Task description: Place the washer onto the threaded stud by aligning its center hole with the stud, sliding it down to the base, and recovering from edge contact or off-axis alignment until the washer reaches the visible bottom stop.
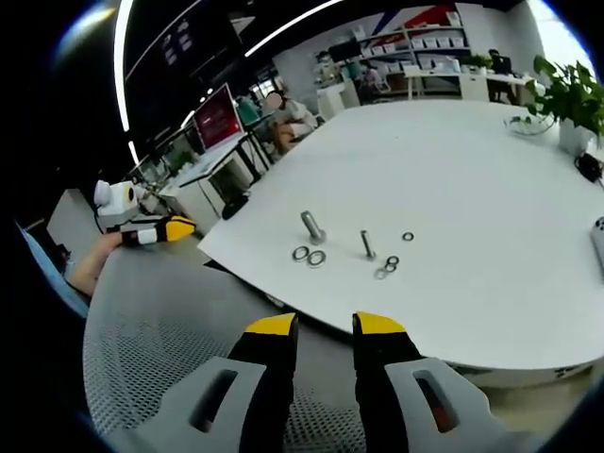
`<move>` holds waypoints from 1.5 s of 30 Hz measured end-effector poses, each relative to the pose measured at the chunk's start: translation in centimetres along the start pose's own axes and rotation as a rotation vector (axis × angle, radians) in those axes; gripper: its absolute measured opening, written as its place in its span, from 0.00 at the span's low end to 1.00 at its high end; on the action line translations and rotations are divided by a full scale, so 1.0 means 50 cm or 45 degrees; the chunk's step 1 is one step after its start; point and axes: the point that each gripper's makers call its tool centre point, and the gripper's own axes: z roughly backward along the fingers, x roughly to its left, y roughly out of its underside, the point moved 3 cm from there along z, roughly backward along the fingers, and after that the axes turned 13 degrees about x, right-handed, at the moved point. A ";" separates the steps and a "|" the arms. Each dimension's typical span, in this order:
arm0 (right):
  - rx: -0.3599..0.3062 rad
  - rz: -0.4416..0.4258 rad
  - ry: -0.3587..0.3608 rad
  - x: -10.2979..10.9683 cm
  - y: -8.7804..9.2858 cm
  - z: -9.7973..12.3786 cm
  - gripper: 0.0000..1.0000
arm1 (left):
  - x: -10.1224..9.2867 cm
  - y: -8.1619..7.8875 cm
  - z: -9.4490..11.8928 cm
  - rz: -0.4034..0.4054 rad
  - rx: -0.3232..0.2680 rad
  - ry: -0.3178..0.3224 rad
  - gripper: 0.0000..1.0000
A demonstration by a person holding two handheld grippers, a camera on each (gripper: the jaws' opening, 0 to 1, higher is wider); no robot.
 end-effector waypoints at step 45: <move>0.291 0.459 -0.070 -0.001 -0.040 0.001 0.26 | 0.005 -0.009 0.002 -0.021 -0.040 -0.005 0.09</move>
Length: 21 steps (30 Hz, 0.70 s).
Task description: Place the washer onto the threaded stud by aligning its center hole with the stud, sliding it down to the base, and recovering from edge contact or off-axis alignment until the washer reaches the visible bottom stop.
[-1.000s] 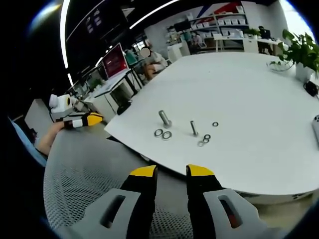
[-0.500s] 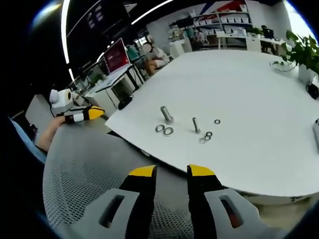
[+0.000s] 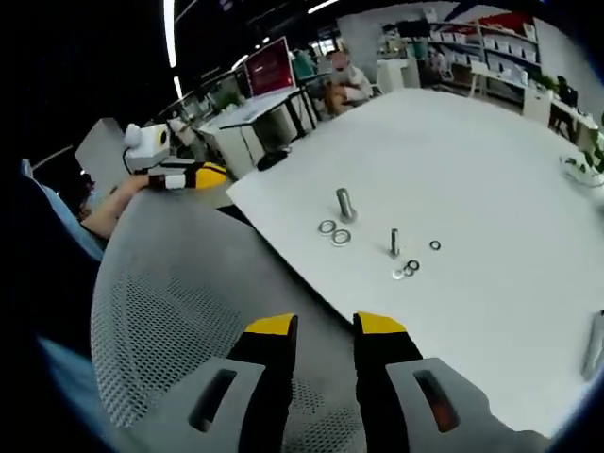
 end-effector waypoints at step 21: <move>0.420 0.616 0.075 -0.116 -0.051 -0.164 0.24 | 0.001 0.003 -0.001 0.017 0.014 -0.004 0.09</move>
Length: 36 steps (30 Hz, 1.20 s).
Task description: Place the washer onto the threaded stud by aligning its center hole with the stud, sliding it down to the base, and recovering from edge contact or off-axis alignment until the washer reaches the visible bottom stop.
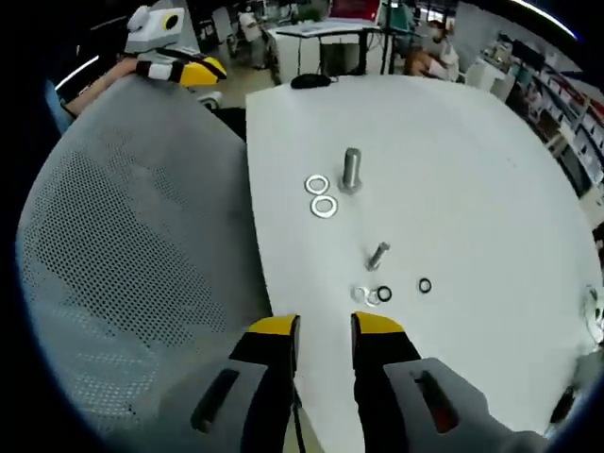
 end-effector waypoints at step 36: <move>0.235 0.365 0.054 -0.062 -0.027 -0.137 0.20 | 0.005 0.003 0.003 0.042 -0.001 -0.013 0.08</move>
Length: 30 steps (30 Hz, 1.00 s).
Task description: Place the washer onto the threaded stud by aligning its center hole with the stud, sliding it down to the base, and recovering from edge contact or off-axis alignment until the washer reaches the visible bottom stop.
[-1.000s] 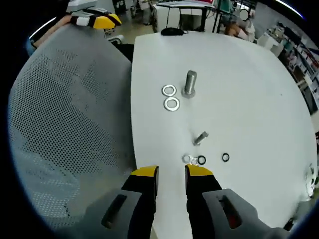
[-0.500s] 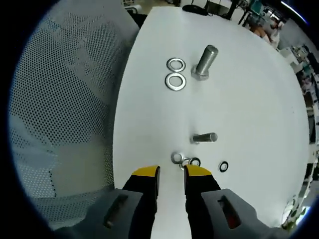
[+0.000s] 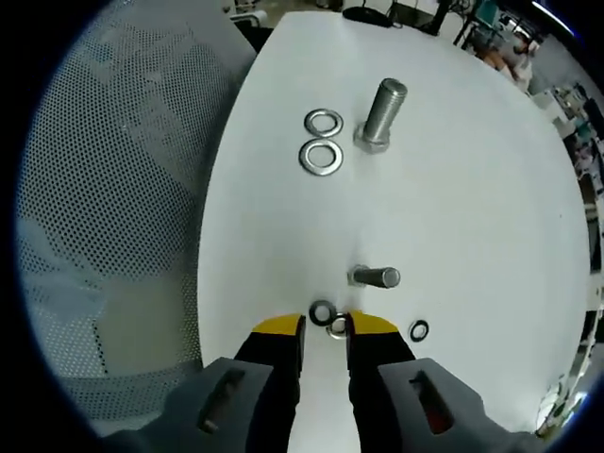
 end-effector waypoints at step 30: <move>0.078 0.097 -0.027 -0.006 0.003 -0.019 0.16 | 0.002 -0.005 0.003 0.021 -0.030 0.000 0.09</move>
